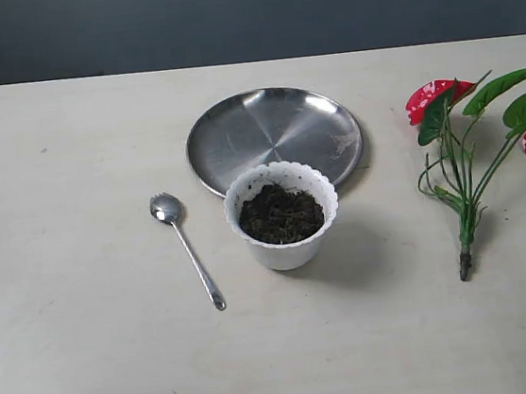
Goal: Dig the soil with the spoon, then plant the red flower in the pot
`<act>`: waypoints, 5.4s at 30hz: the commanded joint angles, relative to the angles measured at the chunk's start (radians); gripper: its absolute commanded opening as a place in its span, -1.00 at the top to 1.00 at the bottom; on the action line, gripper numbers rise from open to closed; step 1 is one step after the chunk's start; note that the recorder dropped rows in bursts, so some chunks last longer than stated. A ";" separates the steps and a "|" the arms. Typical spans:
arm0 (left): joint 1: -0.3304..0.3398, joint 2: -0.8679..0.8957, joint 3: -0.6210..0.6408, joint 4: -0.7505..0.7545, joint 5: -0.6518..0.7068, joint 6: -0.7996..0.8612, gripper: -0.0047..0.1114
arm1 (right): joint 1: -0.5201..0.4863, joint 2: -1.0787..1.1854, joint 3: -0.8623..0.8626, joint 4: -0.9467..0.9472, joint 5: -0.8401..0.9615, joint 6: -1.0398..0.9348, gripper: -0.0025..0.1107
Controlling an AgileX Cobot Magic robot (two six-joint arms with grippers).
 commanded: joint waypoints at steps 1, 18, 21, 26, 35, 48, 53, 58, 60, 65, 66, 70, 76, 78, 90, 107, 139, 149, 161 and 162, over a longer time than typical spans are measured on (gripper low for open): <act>-0.007 -0.005 0.002 0.000 -0.013 0.000 0.91 | -0.006 -0.005 0.002 -0.001 -0.007 -0.003 0.97; -0.007 -0.005 0.002 0.000 -0.013 0.000 0.91 | -0.006 -0.005 0.002 0.721 -0.094 0.178 0.97; -0.007 -0.005 0.002 0.000 -0.013 0.000 0.91 | -0.006 -0.005 0.002 0.714 -0.088 0.176 0.97; -0.007 -0.005 0.002 0.000 -0.013 0.000 0.91 | -0.006 -0.005 0.002 0.660 -0.141 0.139 0.97; -0.007 -0.005 0.002 0.000 -0.013 0.000 0.91 | -0.006 -0.005 0.002 0.869 -0.064 0.105 0.97; -0.007 -0.005 0.002 0.000 -0.013 0.000 0.91 | -0.006 -0.005 -0.351 1.577 0.205 -1.144 0.97; -0.007 -0.005 0.002 0.000 -0.013 0.000 0.91 | -0.006 0.153 -0.491 1.555 0.344 -1.178 0.97; -0.007 -0.005 0.002 0.000 -0.013 0.000 0.91 | -0.006 0.396 -0.663 1.335 0.377 -1.185 0.97; -0.007 -0.005 0.002 0.000 -0.013 0.000 0.91 | -0.006 0.507 -0.751 1.229 0.344 -1.185 0.97; -0.007 -0.005 0.002 0.000 -0.013 0.000 0.91 | 0.010 0.780 -0.939 1.114 0.380 -1.185 0.97; -0.007 -0.005 0.002 0.000 -0.013 0.000 0.91 | 0.029 0.862 -0.988 1.099 0.416 -1.185 0.97; -0.007 -0.005 0.002 0.000 -0.013 0.000 0.91 | 0.154 1.090 -1.157 0.880 0.579 -0.997 0.97; -0.007 -0.005 0.002 0.000 -0.013 0.000 0.91 | 0.628 1.306 -1.286 0.585 0.463 -0.813 0.97; -0.007 -0.005 0.002 0.000 -0.013 0.000 0.91 | 0.795 1.375 -1.308 0.557 0.333 -0.813 0.97; -0.007 -0.005 0.002 0.000 -0.013 0.000 0.91 | 1.113 1.987 -1.787 -0.147 0.499 0.099 0.97; -0.007 -0.005 0.002 0.000 -0.013 0.000 0.91 | 1.111 2.412 -2.248 -0.371 0.894 0.306 0.97; -0.007 -0.005 0.002 0.005 -0.013 0.000 0.91 | 1.060 2.535 -2.248 -0.353 0.908 0.430 0.33; -0.007 -0.005 0.002 0.005 -0.013 0.000 0.91 | 1.058 2.535 -2.248 -0.408 0.908 0.465 0.33; -0.007 -0.005 0.002 0.005 -0.013 0.000 0.91 | 1.057 2.535 -2.248 -0.431 0.908 0.482 0.33; -0.007 -0.005 0.002 0.005 -0.013 0.000 0.91 | 1.057 2.535 -2.248 -0.436 0.908 0.493 0.33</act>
